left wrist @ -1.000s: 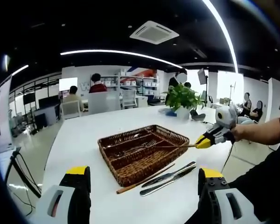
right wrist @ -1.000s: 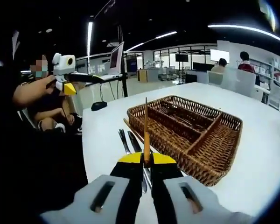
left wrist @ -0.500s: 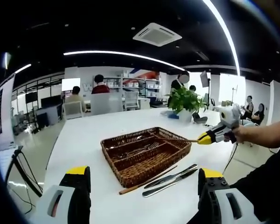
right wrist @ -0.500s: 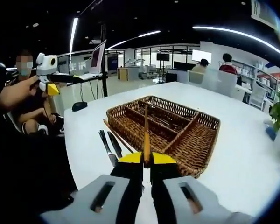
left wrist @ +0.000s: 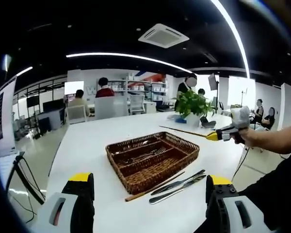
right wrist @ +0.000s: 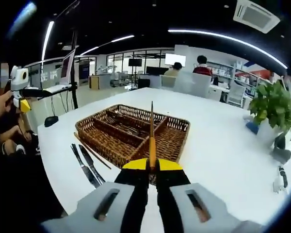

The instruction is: Arrange the knives, forks, and spoons in their matching storage slots by inserting each utensil handle-first until every utensil is classified and aligned in the correct compartment

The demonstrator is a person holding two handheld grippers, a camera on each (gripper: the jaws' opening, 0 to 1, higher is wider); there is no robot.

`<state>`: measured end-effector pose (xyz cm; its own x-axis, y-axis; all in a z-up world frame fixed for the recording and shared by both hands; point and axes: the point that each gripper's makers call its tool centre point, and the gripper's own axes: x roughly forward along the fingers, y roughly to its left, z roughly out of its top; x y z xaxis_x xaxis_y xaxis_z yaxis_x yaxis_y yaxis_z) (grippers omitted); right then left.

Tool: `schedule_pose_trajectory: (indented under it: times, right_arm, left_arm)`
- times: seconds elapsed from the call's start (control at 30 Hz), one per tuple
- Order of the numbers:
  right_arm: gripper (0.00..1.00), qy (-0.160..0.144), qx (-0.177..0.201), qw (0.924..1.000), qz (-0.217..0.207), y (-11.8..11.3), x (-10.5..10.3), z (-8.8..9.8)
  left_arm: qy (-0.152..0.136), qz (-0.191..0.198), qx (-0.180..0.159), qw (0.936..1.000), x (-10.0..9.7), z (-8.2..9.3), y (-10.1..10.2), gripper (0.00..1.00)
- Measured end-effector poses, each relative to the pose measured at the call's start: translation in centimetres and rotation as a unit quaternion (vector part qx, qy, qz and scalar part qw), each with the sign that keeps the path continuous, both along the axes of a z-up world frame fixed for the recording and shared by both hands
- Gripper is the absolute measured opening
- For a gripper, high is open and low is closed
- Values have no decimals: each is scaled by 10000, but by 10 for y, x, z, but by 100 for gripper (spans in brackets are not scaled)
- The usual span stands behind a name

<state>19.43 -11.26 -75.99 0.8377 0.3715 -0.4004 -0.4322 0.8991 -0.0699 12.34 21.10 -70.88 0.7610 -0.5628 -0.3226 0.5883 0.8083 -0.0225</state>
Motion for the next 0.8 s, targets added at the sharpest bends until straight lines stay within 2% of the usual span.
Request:
schedule_pose_trajectory:
  times: [0.1,0.17,0.5,0.8]
  right_arm:
    - [2,-47,-32,9992,-406,-16,4,2]
    - [2,-33,9,9987,-513,-22,5,3]
    - [2,-45,-12,9979,-650,-28,9,8]
    - [3,151,84,9966,-808,-29,15,3]
  left_arm:
    - [-1,2,3,10000,0,0,0,100]
    - [-1,-8,10,10000,0,0,0,100]
    - [-17,-31,35,10000,1,2,0,100]
    - [-1,-35,71,10000,0,1,1,100]
